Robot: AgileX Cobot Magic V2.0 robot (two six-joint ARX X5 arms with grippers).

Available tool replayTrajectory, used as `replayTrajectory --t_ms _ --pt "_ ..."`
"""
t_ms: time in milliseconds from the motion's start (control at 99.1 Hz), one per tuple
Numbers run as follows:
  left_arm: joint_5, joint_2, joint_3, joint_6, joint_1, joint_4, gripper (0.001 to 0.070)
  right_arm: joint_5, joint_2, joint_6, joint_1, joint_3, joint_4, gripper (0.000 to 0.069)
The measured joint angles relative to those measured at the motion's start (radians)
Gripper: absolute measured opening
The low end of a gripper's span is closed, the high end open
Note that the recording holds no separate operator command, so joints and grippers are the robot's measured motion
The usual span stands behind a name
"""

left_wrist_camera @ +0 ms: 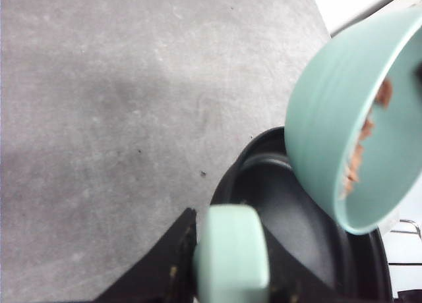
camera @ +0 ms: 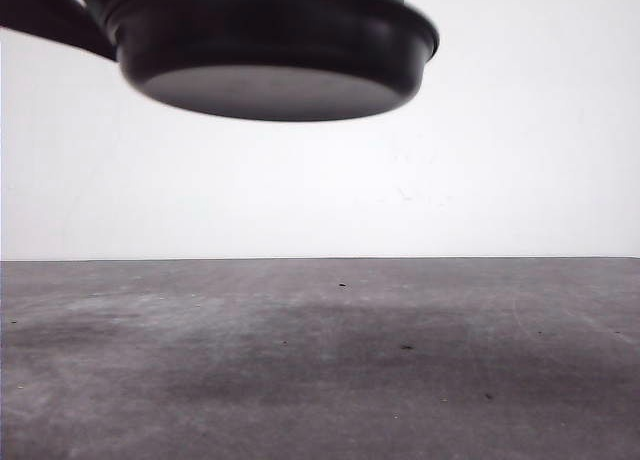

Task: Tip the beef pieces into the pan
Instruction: 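Lift the bowl with the right gripper and tilt it over the pan, then hold the bowl tipped to pour beef cubes into the held pan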

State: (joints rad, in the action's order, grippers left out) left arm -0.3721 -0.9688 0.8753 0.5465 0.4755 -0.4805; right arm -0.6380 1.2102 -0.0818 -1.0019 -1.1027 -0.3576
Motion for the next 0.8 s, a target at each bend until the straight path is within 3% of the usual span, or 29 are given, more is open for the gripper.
replayTrajectory --t_ms 91,353,605,797 --pt "0.001 -0.020 0.021 0.000 0.000 -0.020 0.0056 -0.170 0.011 0.045 -0.062 0.000 0.046 0.0011" --pt "0.005 -0.033 0.046 -0.001 0.000 -0.039 0.0056 -0.352 0.012 0.221 -0.125 0.000 0.138 0.0011" --pt "0.009 -0.034 0.046 0.000 0.000 -0.039 0.0056 -0.378 0.012 0.383 -0.155 0.000 0.239 0.0011" --pt "0.010 -0.060 0.078 0.000 0.000 -0.039 0.0056 -0.341 0.013 0.641 -0.181 0.000 0.413 0.0011"
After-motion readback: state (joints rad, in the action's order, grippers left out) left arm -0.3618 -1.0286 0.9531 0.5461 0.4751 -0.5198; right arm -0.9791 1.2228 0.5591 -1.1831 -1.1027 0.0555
